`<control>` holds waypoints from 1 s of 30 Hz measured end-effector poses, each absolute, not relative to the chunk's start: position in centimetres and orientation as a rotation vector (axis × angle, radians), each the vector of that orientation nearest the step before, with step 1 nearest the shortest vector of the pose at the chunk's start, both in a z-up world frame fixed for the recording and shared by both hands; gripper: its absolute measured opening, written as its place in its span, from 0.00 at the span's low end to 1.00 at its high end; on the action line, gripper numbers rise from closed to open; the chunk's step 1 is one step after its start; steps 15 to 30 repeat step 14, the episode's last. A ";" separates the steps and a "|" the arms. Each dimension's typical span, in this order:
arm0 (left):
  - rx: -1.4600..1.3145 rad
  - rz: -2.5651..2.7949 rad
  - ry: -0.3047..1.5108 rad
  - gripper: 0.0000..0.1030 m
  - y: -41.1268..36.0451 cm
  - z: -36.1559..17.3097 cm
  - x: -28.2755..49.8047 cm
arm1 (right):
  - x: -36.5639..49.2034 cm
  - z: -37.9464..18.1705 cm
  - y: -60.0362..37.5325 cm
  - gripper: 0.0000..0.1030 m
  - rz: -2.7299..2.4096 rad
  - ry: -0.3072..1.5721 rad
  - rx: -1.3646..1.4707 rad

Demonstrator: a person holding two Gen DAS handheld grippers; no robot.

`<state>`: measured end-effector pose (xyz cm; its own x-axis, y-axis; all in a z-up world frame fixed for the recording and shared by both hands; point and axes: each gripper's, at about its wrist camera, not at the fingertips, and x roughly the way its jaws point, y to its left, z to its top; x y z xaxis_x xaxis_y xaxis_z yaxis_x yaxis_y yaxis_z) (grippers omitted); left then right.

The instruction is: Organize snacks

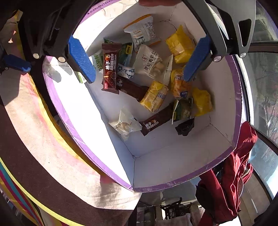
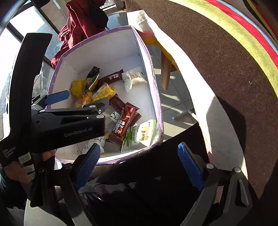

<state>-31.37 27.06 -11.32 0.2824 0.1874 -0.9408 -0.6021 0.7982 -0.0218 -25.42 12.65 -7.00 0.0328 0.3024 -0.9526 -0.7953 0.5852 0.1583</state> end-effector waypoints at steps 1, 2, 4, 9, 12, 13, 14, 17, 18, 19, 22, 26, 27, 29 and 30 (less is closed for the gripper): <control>-0.414 0.552 1.172 0.98 27.1 -11.3 -31.4 | -25.4 -7.0 12.7 0.85 0.898 1.274 -0.486; -0.415 0.555 1.169 0.98 27.1 -11.3 -31.4 | -25.5 -7.0 12.7 0.85 0.898 1.274 -0.486; -0.413 0.560 1.164 0.98 27.2 -11.3 -31.5 | -25.5 -7.0 12.6 0.85 0.899 1.274 -0.485; -0.414 0.560 1.168 0.98 27.1 -11.3 -31.4 | -25.5 -7.0 12.5 0.85 0.903 1.274 -0.484; -0.417 0.561 1.169 0.98 27.1 -11.3 -31.4 | -25.5 -7.0 12.5 0.85 0.904 1.274 -0.483; -0.416 0.563 1.170 0.98 27.1 -11.4 -31.4 | -25.5 -7.0 12.5 0.85 0.905 1.275 -0.482; -0.415 0.562 1.171 0.98 27.1 -11.4 -31.4 | -25.5 -7.0 12.4 0.85 0.907 1.275 -0.481; -0.415 0.562 1.171 0.98 27.1 -11.4 -31.4 | -25.5 -7.0 12.4 0.85 0.907 1.275 -0.481; -0.415 0.562 1.171 0.98 27.1 -11.4 -31.4 | -25.5 -7.0 12.4 0.85 0.907 1.275 -0.481; -0.415 0.562 1.171 0.98 27.1 -11.4 -31.4 | -25.5 -7.0 12.4 0.85 0.907 1.275 -0.481; -0.415 0.562 1.171 0.98 27.1 -11.4 -31.4 | -25.5 -7.0 12.4 0.85 0.907 1.275 -0.481; -0.415 0.562 1.171 0.98 27.1 -11.4 -31.4 | -25.5 -7.0 12.4 0.85 0.907 1.275 -0.481; -0.415 0.562 1.171 0.98 27.1 -11.4 -31.4 | -25.5 -7.0 12.4 0.85 0.907 1.275 -0.481; -0.415 0.562 1.171 0.98 27.1 -11.4 -31.4 | -25.5 -7.0 12.4 0.85 0.907 1.275 -0.481; -0.415 0.562 1.171 0.98 27.1 -11.4 -31.4 | -25.5 -7.0 12.4 0.85 0.907 1.275 -0.481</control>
